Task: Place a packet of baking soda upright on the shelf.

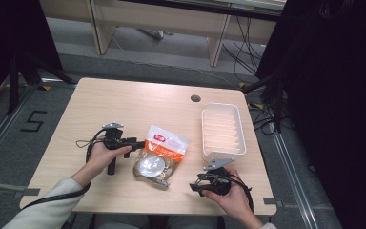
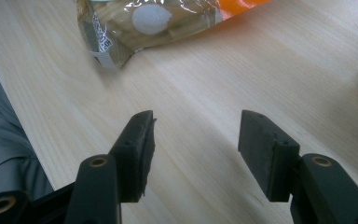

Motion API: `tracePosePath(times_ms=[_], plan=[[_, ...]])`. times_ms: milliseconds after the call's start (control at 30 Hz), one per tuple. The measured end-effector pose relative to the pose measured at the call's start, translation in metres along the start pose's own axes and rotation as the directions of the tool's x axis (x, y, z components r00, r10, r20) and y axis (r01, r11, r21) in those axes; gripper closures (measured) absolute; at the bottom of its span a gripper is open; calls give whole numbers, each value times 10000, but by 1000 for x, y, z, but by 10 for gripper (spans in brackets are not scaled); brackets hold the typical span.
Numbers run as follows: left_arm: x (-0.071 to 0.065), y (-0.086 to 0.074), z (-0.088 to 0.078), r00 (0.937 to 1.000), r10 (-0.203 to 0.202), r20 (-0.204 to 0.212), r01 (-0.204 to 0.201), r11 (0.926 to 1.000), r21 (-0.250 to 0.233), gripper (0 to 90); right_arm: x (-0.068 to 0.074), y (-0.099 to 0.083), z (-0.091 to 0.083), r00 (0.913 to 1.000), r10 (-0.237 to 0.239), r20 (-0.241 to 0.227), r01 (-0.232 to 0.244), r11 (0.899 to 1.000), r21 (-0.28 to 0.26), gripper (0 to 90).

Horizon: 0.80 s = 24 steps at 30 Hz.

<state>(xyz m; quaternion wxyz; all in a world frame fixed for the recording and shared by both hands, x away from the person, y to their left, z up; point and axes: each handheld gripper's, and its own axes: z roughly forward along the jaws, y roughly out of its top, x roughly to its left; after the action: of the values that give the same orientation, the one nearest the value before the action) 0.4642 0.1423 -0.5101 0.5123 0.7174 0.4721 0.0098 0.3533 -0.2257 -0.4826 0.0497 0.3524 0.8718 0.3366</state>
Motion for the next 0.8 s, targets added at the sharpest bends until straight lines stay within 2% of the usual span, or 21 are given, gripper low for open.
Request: tracePosePath(times_ms=[67, 100, 200, 300, 433, 467, 567, 700, 733, 800], plan=[[-1, 1, 4, 10000, -36, 24, 36, 10000, -3, 428, 0, 0, 0, 10000, -21, 72, 21, 10000, -16, 463], [-1, 3, 8, 9999, -82, 105, 81, 10000, 48, 430, 1, -1, 2, 10000, 66, 74, -63, 9994, -353, 462], [-1, 4, 15, 9998, -141, 167, 137, 9996, 249, 433, 0, 0, 0, 10000, -62, 47, 62, 10000, -55, 462], [-1, 4, 19, 9995, -225, 216, 218, 9993, 297, 445, 0, -1, 1, 10000, 13, 34, -12, 9996, -300, 462], [-1, 4, 22, 9992, -268, 291, 255, 9988, 429, 454, 0, -1, 1, 10000, 22, 26, -22, 9996, -269, 461], [-1, 4, 23, 9990, -294, 340, 280, 9987, 428, 456, 0, -1, 0, 10000, -3, 30, 3, 10000, -80, 461], [-1, 6, 27, 9985, -400, 375, 387, 9986, 364, 468, 1, -1, 1, 10000, -24, 37, 24, 9999, -102, 460], [-1, 7, 33, 9985, -251, 490, 223, 9981, 571, 482, 0, -1, 0, 10000, -13, 16, 13, 9999, -143, 460], [-2, 6, 34, 9981, -296, 535, 266, 9982, 546, 486, 1, -1, 2, 10000, 38, 11, -37, 9994, -343, 461], [-3, 6, 35, 9975, -256, 658, 208, 9971, 727, 489, 0, -1, 2, 9998, -134, 111, 138, 9993, -336, 462]])
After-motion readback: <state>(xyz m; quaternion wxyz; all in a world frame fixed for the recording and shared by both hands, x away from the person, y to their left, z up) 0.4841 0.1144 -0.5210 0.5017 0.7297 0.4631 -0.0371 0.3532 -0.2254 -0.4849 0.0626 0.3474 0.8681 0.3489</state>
